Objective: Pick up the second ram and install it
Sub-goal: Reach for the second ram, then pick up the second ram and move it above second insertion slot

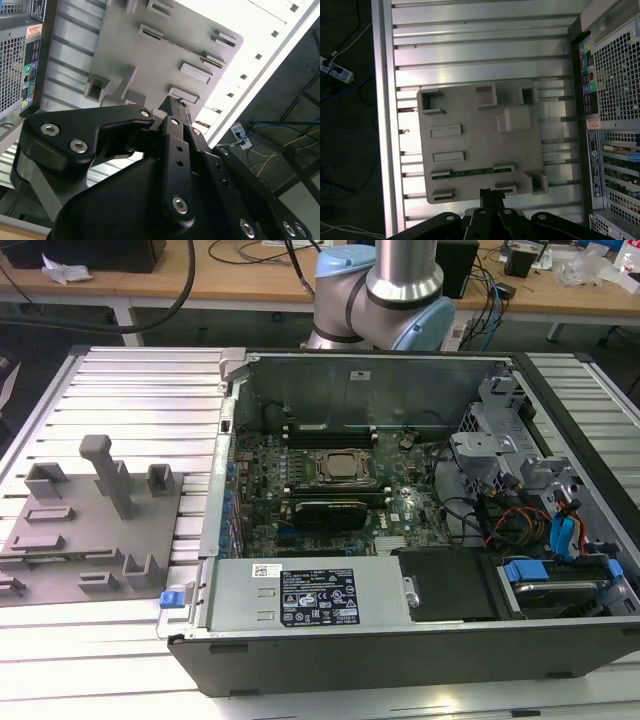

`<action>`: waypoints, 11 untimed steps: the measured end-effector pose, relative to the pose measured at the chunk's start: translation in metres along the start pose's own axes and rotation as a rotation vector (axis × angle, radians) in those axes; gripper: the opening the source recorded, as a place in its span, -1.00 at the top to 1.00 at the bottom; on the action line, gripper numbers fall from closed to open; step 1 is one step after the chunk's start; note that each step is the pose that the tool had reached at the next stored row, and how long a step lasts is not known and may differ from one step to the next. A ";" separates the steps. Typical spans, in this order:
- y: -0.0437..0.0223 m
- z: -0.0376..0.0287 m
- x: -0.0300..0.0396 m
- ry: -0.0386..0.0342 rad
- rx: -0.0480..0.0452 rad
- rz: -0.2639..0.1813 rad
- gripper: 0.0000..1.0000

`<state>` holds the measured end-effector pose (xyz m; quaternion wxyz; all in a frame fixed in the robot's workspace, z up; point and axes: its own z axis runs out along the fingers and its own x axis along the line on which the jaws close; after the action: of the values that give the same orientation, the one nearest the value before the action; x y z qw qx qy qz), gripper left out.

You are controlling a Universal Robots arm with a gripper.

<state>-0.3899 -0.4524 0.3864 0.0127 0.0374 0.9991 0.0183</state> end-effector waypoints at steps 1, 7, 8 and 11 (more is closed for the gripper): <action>-0.0001 -0.0001 0.0000 0.0001 0.0000 0.000 0.79; -0.0006 -0.0001 0.0000 0.0001 0.0001 0.000 0.79; -0.0006 0.0000 -0.0001 0.0001 0.0000 -0.004 0.79; -0.0006 -0.0001 0.0000 0.0028 -0.0017 -0.073 0.79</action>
<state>-0.3899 -0.4530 0.3864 0.0120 0.0011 0.9998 0.0188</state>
